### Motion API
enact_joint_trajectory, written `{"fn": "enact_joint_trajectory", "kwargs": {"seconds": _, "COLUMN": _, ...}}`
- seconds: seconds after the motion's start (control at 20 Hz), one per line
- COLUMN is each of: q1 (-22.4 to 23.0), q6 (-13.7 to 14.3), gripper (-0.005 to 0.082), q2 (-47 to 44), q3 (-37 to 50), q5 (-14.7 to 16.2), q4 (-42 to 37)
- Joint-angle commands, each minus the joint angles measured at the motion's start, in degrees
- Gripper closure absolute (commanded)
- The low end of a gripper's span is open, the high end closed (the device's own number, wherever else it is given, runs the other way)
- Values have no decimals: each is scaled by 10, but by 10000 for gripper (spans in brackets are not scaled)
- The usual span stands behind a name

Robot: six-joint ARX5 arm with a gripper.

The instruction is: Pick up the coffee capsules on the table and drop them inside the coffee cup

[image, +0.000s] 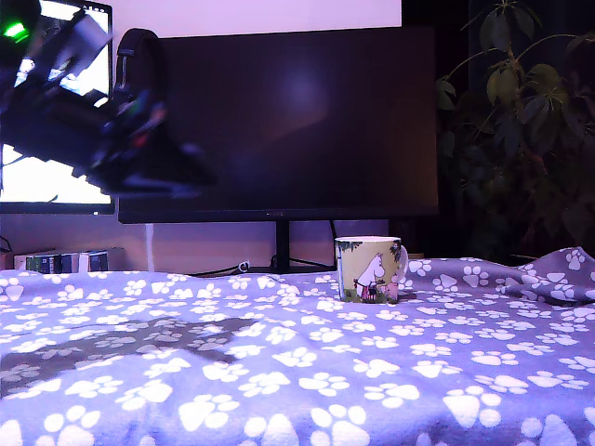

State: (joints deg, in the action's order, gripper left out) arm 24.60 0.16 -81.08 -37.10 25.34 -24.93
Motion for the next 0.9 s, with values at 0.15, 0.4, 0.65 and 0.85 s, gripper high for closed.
{"fn": "enact_joint_trajectory", "kwargs": {"seconds": 0.15, "q1": 23, "q6": -1, "gripper": 664, "q2": 4, "q3": -34, "q5": -25, "q4": 26}}
{"fn": "enact_joint_trajectory", "kwargs": {"seconds": 0.4, "q1": 29, "q6": -1, "gripper": 664, "q2": 4, "q3": -43, "q5": -34, "q4": 27}}
{"fn": "enact_joint_trajectory", "kwargs": {"seconds": 0.65, "q1": 32, "q6": -1, "gripper": 664, "q2": 1, "q3": -57, "q5": -34, "q4": 27}}
{"fn": "enact_joint_trajectory", "kwargs": {"seconds": 0.85, "q1": 42, "q6": -1, "gripper": 664, "q2": -7, "q3": -82, "q5": -34, "q4": 27}}
